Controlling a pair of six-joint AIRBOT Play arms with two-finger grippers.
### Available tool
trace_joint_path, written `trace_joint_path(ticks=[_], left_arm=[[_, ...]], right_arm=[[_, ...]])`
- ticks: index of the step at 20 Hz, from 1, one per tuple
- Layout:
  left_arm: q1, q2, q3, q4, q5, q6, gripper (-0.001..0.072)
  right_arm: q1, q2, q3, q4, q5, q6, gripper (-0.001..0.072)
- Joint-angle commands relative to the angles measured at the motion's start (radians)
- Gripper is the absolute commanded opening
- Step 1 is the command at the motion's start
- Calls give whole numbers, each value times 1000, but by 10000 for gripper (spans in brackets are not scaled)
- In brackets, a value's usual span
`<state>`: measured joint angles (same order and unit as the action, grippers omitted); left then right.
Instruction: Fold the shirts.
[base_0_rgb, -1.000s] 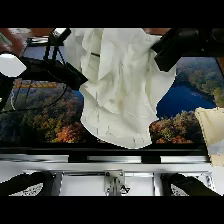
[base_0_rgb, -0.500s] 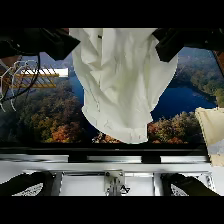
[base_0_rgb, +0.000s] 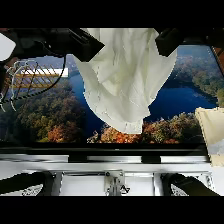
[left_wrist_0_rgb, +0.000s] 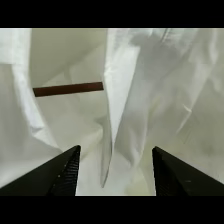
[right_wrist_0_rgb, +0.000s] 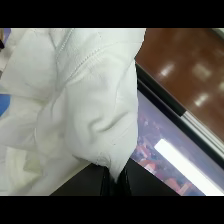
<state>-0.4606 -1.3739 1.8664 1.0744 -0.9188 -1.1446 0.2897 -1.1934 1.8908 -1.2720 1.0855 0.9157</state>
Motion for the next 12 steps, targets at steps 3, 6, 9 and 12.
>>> trace_joint_path(ticks=[3,6,9,12], left_arm=[[-10,-30,3,-10,79,-2,547],[-5,-32,2,-4,68,-2,448],[-5,0,3,-5,76,-1,454],[-5,76,3,-5,135,-1,542]], right_arm=[[0,1,1,-14,-2,63,70],[0,24,1,44,-63,94,71],[0,64,1,-38,-125,150,71],[0,95,1,-224,-129,285,71]])
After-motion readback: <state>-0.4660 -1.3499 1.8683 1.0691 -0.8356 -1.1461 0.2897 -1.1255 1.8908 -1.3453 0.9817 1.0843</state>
